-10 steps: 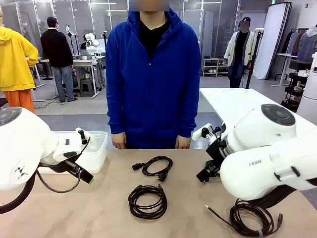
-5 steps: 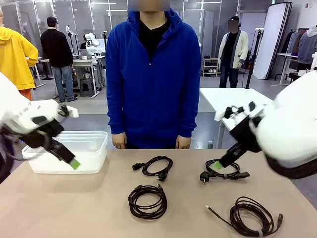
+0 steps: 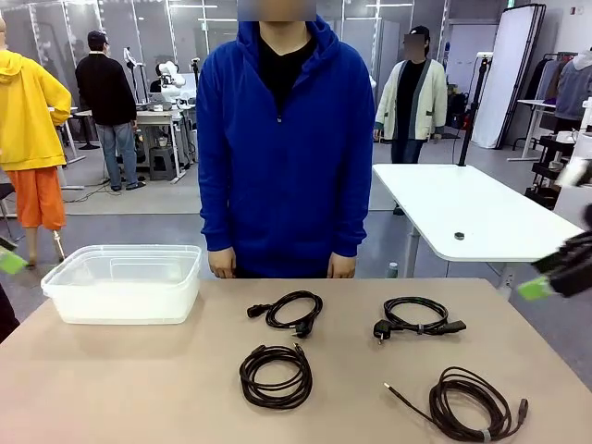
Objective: Organize and store the cables.
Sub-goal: Place the Power Cable into the Organizing box.
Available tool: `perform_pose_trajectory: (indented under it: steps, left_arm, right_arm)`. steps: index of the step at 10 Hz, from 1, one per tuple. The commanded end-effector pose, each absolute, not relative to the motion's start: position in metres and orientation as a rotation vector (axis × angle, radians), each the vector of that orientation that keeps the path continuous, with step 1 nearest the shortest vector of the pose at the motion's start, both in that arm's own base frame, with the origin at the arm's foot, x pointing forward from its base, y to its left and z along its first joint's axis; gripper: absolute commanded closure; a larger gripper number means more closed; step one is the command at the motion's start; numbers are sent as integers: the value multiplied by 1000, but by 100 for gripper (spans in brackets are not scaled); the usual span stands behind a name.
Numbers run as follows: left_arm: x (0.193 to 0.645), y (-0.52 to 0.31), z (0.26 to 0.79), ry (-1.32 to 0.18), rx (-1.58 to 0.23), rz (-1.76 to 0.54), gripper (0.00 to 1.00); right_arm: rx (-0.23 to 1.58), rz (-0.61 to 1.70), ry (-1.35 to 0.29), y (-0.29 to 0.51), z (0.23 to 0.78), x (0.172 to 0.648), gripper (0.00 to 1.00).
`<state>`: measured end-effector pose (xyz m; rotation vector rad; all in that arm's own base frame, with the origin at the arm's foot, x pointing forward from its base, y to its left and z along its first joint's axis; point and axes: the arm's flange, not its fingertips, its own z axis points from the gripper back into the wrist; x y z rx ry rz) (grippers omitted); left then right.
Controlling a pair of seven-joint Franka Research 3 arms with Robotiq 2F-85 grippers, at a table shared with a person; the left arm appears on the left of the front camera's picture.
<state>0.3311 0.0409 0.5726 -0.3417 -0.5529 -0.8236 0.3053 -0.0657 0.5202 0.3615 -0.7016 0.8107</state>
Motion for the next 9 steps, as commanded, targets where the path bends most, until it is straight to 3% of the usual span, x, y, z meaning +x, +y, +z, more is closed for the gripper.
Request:
perform_pose_trajectory:
  steps: [1,5,9]
  left_arm:
    - [313,67,560,-631,-402,-917,0]
    - [295,90,548,-659,-416,-947,0]
    - [281,90,548,-668,-389,-935,0]
  right_arm:
    - [382,833,-732,-109,508,282,0]
    - [352,627,-751,-173,499,253,0]
    - [342,617,-751,-174,500,249,0]
